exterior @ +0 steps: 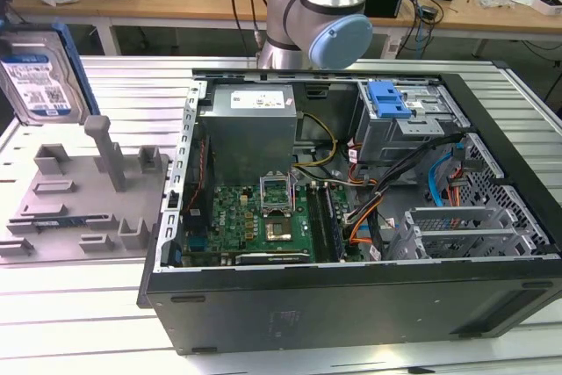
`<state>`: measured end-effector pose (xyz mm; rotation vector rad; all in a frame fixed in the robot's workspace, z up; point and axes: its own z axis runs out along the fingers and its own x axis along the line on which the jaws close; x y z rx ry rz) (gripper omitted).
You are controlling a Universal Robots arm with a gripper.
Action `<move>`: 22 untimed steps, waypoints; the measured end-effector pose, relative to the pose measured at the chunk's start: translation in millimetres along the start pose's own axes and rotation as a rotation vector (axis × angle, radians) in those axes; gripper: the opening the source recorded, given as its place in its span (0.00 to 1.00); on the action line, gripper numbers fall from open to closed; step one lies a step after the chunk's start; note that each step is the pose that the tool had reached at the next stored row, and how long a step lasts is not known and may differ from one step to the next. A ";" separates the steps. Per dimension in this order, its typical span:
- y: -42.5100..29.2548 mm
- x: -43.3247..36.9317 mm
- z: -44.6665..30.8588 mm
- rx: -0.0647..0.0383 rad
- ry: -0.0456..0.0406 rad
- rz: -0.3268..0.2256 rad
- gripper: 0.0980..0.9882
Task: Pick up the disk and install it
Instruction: 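Pick up the disk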
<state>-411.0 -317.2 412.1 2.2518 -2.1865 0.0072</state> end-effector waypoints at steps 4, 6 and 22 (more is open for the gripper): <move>-1.8 0.2 -27.0 0.000 0.0015 0.000 0.30; -2.7 0.3 -40.0 0.000 0.0022 0.000 0.30; -6.3 0.7 -86.0 0.000 0.0052 0.000 0.30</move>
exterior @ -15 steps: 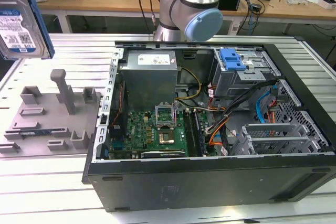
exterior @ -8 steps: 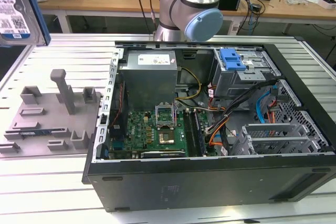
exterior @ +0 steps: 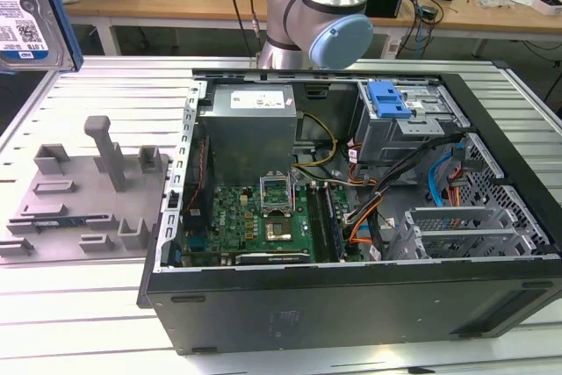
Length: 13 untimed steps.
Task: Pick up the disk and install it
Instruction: 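Pick up the disk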
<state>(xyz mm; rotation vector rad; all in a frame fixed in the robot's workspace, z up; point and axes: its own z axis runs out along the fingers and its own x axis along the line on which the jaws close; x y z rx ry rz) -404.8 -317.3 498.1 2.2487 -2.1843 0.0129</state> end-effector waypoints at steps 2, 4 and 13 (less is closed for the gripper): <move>-1.6 0.5 -0.1 0.000 0.0002 0.000 0.30; -8.8 3.3 0.0 -0.001 0.0002 0.000 0.30; -53.1 19.7 0.2 -0.011 -0.0002 0.000 0.30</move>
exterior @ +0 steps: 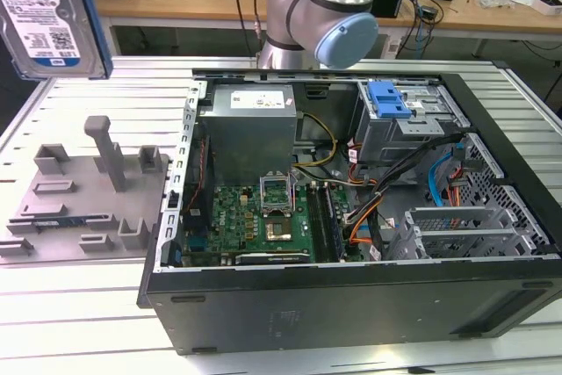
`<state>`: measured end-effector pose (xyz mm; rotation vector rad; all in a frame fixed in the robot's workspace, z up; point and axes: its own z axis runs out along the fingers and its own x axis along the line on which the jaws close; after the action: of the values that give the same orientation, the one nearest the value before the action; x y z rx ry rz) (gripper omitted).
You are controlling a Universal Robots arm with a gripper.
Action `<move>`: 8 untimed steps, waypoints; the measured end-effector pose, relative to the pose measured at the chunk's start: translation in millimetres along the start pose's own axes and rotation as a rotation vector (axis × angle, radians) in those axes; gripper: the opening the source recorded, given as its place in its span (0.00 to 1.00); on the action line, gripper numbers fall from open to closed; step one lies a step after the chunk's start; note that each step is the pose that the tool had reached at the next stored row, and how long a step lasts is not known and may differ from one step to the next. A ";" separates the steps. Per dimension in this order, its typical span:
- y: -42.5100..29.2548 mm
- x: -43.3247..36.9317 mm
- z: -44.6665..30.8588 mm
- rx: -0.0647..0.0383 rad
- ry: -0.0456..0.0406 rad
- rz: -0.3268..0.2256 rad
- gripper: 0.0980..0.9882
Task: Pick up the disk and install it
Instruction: 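Pick up the disk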
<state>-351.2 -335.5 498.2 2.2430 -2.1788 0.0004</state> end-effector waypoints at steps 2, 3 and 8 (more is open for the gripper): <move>-10.3 4.1 0.0 -0.003 -0.0001 0.000 0.30; -14.2 5.5 0.0 -0.004 -0.0002 0.000 0.30; -61.8 25.3 -0.3 -0.014 -0.0004 0.000 0.30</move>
<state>-288.6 -359.0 498.1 2.2363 -2.1720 -0.0149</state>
